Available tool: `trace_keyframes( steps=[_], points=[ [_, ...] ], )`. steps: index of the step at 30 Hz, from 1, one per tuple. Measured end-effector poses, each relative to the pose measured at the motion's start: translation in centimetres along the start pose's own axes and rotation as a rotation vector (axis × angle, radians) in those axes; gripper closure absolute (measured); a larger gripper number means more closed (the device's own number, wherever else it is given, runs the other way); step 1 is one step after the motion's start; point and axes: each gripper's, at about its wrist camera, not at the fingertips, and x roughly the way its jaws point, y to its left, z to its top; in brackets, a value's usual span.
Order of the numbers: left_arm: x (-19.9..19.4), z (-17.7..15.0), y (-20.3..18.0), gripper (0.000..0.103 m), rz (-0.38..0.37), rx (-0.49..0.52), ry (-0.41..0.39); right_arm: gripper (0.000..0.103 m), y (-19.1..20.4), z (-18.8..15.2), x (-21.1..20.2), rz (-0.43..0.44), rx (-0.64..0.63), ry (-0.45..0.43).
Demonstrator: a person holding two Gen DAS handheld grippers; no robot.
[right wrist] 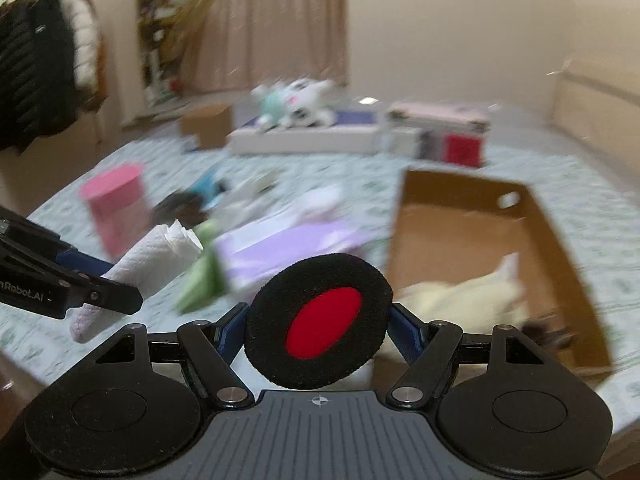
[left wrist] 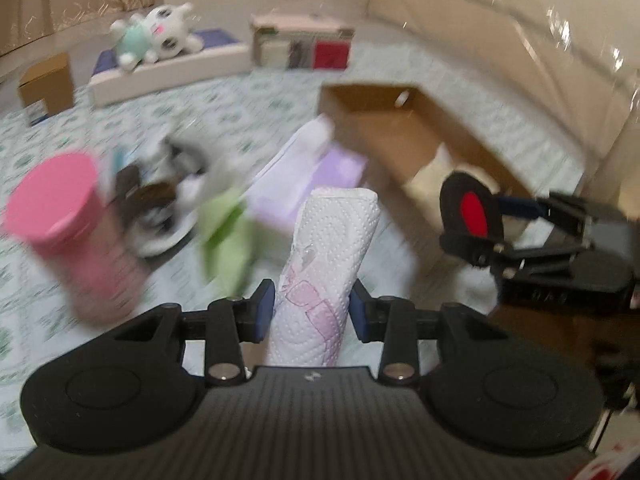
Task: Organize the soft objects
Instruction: 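Carry the white towel and black-red pad into the box and release both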
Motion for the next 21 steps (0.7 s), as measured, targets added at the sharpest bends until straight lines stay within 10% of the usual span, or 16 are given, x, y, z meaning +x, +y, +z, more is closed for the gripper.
trace_keyframes(
  steps=[21],
  points=[
    [12.8,10.3,-11.1,0.063,-0.081,0.042,-0.047,0.029,-15.7,2.8,3.3,-0.197,0.097,-0.007]
  ],
)
